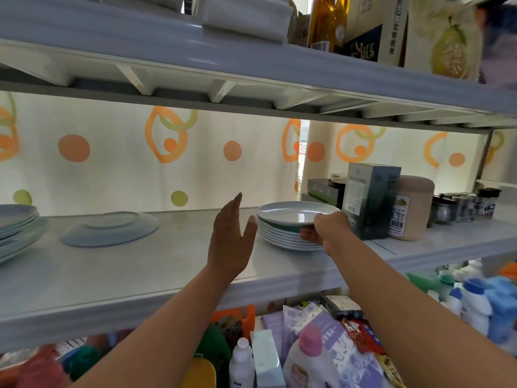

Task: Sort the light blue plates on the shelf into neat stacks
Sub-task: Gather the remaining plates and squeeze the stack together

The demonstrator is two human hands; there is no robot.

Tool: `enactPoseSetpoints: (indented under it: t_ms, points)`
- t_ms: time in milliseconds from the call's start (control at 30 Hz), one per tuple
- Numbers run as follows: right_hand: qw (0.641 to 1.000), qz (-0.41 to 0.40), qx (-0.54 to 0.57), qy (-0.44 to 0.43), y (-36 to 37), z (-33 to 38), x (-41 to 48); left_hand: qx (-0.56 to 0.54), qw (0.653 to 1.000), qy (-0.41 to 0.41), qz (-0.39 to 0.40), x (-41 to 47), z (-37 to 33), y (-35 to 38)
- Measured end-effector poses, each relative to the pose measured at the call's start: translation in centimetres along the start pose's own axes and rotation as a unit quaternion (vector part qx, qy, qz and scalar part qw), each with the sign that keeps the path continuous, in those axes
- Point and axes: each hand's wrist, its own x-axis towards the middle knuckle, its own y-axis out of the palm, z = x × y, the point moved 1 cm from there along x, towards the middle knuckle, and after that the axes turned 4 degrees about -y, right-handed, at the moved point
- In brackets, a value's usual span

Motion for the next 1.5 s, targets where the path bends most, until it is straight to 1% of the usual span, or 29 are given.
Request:
enactPoseSetpoints:
  t_ms: [100,167,333,400,533,633,900,1033,1100,1167,1233,1300,1367,1433,1500]
  points:
    - [1.000,-0.003,-0.027,0.014,-0.3,-0.2,0.0,0.000,1.000,-0.017,-0.003,-0.1,0.9,-0.1]
    - [0.999,-0.002,-0.052,0.008,-0.5,-0.5,-0.2,-0.009,0.999,-0.028,-0.012,0.0,1.0,-0.1]
    - [0.995,0.008,-0.095,-0.006,-0.8,-0.9,-0.8,-0.006,1.000,-0.023,-0.008,-0.1,0.9,-0.1]
    - [0.995,0.007,-0.093,-0.024,-0.7,-0.8,-1.2,-0.004,1.000,-0.017,-0.005,-0.1,0.9,-0.2]
    - [0.991,0.007,-0.098,-0.095,0.4,-0.1,-2.2,0.003,1.000,-0.014,-0.013,0.1,1.1,-1.0]
    - [0.986,0.037,-0.090,-0.133,2.3,0.3,-3.2,0.012,1.000,-0.017,-0.024,0.3,1.8,-2.3]
    - [0.972,0.160,-0.084,-0.150,10.2,-1.1,-5.6,0.054,0.996,-0.028,-0.058,0.7,5.5,-8.7]
    - [0.958,0.192,-0.118,-0.175,15.3,-2.0,-6.7,0.085,0.991,-0.036,-0.099,1.1,7.8,-12.8]
    - [0.946,0.212,-0.147,-0.198,18.0,-2.2,-7.5,0.099,0.988,-0.041,-0.110,1.4,9.0,-14.6]
    - [0.924,0.233,-0.190,-0.237,20.6,-2.3,-8.3,0.118,0.985,-0.046,-0.117,1.7,10.4,-16.2]
    - [0.885,0.246,-0.256,-0.300,23.2,-2.5,-9.0,0.135,0.981,-0.057,-0.127,2.0,11.8,-17.5]
    - [0.837,0.254,-0.318,-0.367,25.6,-2.8,-9.3,0.136,0.979,-0.076,-0.134,2.2,13.1,-18.2]
    - [0.794,0.270,-0.358,-0.411,27.6,-3.2,-9.4,0.124,0.979,-0.094,-0.131,2.2,14.1,-18.4]
    - [0.764,0.283,-0.386,-0.433,29.1,-3.3,-9.6,0.103,0.980,-0.113,-0.127,2.1,14.9,-18.5]
    - [0.751,0.290,-0.394,-0.443,30.6,-3.6,-9.8,0.085,0.978,-0.136,-0.133,2.3,15.5,-18.7]
